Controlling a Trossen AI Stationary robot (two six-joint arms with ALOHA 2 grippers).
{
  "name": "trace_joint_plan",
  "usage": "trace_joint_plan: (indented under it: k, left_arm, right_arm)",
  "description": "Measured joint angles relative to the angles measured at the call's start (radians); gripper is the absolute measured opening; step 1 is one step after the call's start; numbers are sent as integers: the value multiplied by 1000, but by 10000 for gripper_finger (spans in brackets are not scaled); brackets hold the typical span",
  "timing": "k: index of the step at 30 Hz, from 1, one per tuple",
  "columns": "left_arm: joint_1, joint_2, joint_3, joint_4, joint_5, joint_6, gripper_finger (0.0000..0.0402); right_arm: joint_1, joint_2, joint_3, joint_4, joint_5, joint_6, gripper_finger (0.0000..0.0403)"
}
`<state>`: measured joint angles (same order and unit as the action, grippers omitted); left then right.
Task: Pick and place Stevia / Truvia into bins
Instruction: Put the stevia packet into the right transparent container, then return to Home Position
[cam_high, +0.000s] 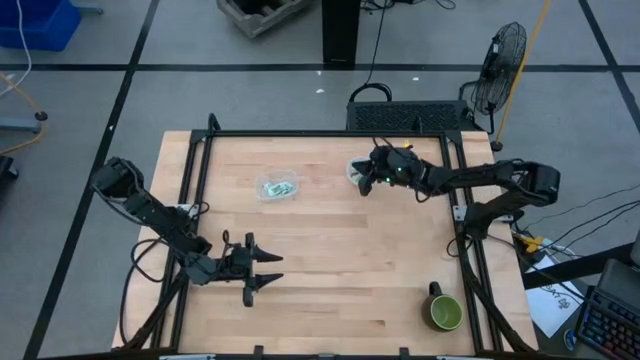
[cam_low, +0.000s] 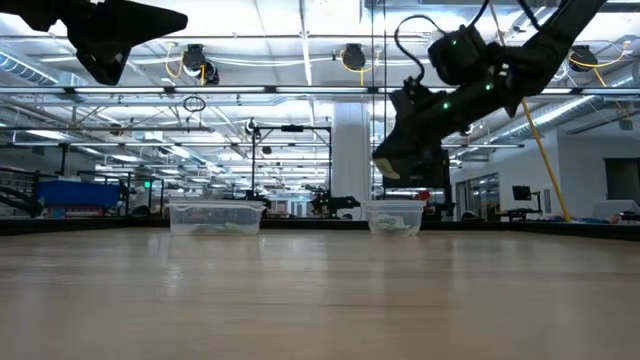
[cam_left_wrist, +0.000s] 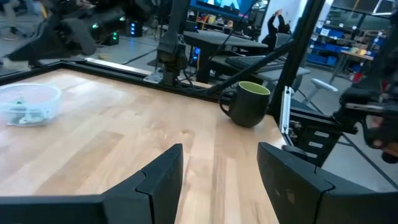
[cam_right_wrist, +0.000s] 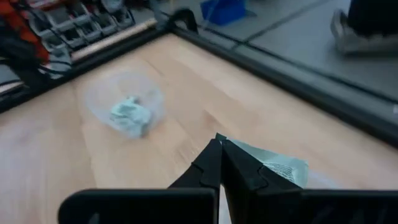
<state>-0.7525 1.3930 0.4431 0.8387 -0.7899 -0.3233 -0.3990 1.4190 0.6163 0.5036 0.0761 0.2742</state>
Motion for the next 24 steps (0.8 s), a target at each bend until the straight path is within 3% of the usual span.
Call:
trace_joint_plan:
  k: [14, 18, 24]
  left_arm:
    - [0, 0, 0, -27, 6, -26, 212]
    - [0, 0, 0, -27, 6, -26, 212]
    - [10, 0, 0, -26, 4, -9, 212]
  right_arm:
    - [-27, 116, 0, -21, 0, 81, 5]
    - [-25, 115, 0, -7, 28, 81, 36]
    - [-25, 113, 0, 18, 41, 57, 114]
